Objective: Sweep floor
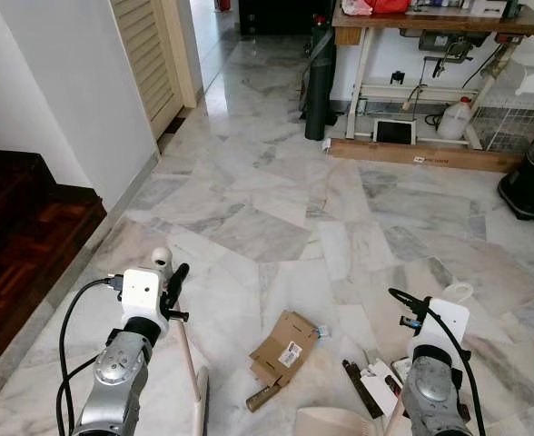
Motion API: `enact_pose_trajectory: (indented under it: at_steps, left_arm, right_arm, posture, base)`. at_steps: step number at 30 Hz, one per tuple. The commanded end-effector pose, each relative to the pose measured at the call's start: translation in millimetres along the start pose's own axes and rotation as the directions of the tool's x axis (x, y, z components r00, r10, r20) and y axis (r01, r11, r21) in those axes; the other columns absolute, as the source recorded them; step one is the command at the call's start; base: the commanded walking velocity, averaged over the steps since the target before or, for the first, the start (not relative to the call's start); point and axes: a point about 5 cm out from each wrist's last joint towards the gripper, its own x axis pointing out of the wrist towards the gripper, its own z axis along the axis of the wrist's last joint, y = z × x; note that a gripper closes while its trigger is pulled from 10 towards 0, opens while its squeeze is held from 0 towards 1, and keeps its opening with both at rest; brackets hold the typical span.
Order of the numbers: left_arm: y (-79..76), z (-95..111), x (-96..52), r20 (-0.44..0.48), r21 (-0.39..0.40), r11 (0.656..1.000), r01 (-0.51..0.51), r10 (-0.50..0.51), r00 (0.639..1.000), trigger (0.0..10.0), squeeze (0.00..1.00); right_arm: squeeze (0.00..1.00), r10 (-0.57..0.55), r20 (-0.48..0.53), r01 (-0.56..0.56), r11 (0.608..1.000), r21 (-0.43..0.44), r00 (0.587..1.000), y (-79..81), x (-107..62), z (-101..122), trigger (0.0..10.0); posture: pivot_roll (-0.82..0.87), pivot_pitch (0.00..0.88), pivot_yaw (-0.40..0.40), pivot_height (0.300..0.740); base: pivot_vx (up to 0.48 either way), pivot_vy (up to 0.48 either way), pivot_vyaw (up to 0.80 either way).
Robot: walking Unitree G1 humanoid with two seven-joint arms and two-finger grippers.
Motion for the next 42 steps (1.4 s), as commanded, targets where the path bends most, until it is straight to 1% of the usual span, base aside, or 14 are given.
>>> enact_pose_trajectory:
  at_steps: [1, 6, 8, 9, 10, 12, 18, 22, 28, 29, 30, 35, 40, 42]
  left_arm:
    - [5.7, 6, -0.4, 0.017, 0.013, 1.000, -0.007, 0.007, 1.000, 10.0, 0.00]
    - [3.7, 6, 1.3, 0.010, 0.006, 1.000, 0.004, -0.004, 1.000, 10.0, 0.00]
    - [3.1, 6, 1.9, 0.003, 0.004, 1.000, 0.015, -0.015, 1.000, 10.0, 0.00]
    - [3.2, 5, 2.3, 0.001, 0.003, 1.000, 0.016, -0.016, 1.000, 10.0, 0.00]
    - [3.2, 5, 2.3, 0.001, 0.003, 1.000, 0.016, -0.016, 1.000, 10.0, 0.00]
    - [3.4, 6, 3.3, 0.001, 0.003, 1.000, 0.016, -0.016, 1.000, 10.0, 0.00]
    - [2.5, 7, 5.0, 0.005, -0.002, 1.000, 0.020, -0.020, 1.000, 10.0, 0.00]
    - [1.6, 8, 6.6, 0.011, -0.004, 1.000, 0.024, -0.024, 1.000, 10.0, 0.00]
    - [2.5, 9, 7.7, 0.015, -0.001, 1.000, 0.024, -0.024, 1.000, 10.0, 0.00]
    - [2.7, 9, 7.9, 0.015, 0.000, 1.000, 0.024, -0.024, 1.000, 10.0, 0.00]
    - [2.7, 10, 8.3, 0.016, 0.001, 1.000, 0.024, -0.024, 1.000, 10.0, 0.00]
    - [2.0, 11, 8.9, 0.024, 0.002, 1.000, 0.023, -0.023, 0.999, 10.0, 0.00]
    - [0.3, 12, 9.3, 0.034, 0.000, 1.000, 0.023, -0.023, 0.999, 10.0, 0.00]
    - [0.1, 12, 9.1, 0.035, -0.001, 1.000, 0.025, -0.025, 0.999, 10.0, 0.00]
  right_arm:
    - [0.00, 0.024, -0.090, -0.023, 1.000, 0.004, 0.996, 4.4, -6.3, -14, 10.0]
    - [0.00, 0.062, -0.109, -0.059, 0.998, 0.027, 0.992, 9.6, -5.9, -14, 10.0]
    - [0.00, 0.068, -0.127, -0.066, 0.998, 0.019, 0.990, 11.1, -5.0, -14, 10.0]
    - [0.00, 0.079, -0.164, -0.077, 0.997, 0.020, 0.983, 12.3, -3.9, -16, 10.0]
    - [0.00, 0.079, -0.164, -0.077, 0.997, 0.020, 0.983, 12.3, -3.9, -16, 10.0]
    - [0.00, 0.094, -0.229, -0.094, 0.995, 0.011, 0.969, 12.5, -1.7, -19, 10.0]
    - [0.00, 0.097, -0.298, -0.100, 0.995, 0.003, 0.950, 10.6, 4.7, -19, 10.0]
    - [0.00, 0.118, -0.369, -0.133, 0.991, -0.017, 0.922, 13.1, 8.5, -18, 10.0]
    - [0.00, 0.136, -0.408, -0.163, 0.986, -0.032, 0.903, 17.2, 11.9, -14, 10.0]
    - [0.00, 0.136, -0.408, -0.163, 0.986, -0.030, 0.903, 18.0, 12.6, -13, 10.0]
    - [0.00, 0.131, -0.375, -0.143, 0.990, -0.004, 0.918, 19.1, 15.8, -6, 10.0]
    - [0.00, 0.124, -0.271, -0.108, 0.991, 0.072, 0.955, 19.6, 21.1, 8, 10.0]
    - [0.00, 0.080, -0.180, -0.072, 0.996, 0.053, 0.980, 13.4, 23.8, 18, 10.0]
    - [0.00, 0.062, -0.125, -0.051, 0.995, 0.091, 0.990, 10.0, 24.7, 25, 10.0]
  posture:
    - [0.10, 0.071, 0.040, 0.740]
    - [0.10, 0.064, 0.040, 0.740]
    - [0.09, 0.063, 0.040, 0.740]
    - [0.09, 0.059, 0.039, 0.740]
    - [0.09, 0.059, 0.039, 0.740]
    - [0.09, 0.056, 0.037, 0.740]
    - [0.08, 0.050, 0.035, 0.740]
    - [0.08, 0.047, 0.036, 0.740]
    - [0.08, 0.045, 0.037, 0.740]
    - [0.08, 0.045, 0.037, 0.740]
    - [0.08, 0.044, 0.037, 0.740]
    - [0.08, 0.044, 0.037, 0.740]
    - [0.08, 0.041, 0.039, 0.740]
    - [0.08, 0.042, 0.039, 0.740]
  base:
    - [0.000, 0.000, 0.00]
    - [0.000, 0.000, 0.00]
    - [0.000, 0.000, 0.00]
    - [0.000, 0.000, 0.00]
    - [0.000, 0.000, 0.00]
    - [0.000, 0.000, 0.00]
    - [0.000, 0.000, 0.00]
    - [0.000, 0.000, 0.00]
    - [0.000, 0.000, 0.00]
    - [0.000, 0.000, 0.00]
    - [0.000, 0.000, 0.00]
    - [0.000, 0.000, 0.00]
    - [0.000, 0.000, 0.00]
    - [0.000, 0.000, 0.00]
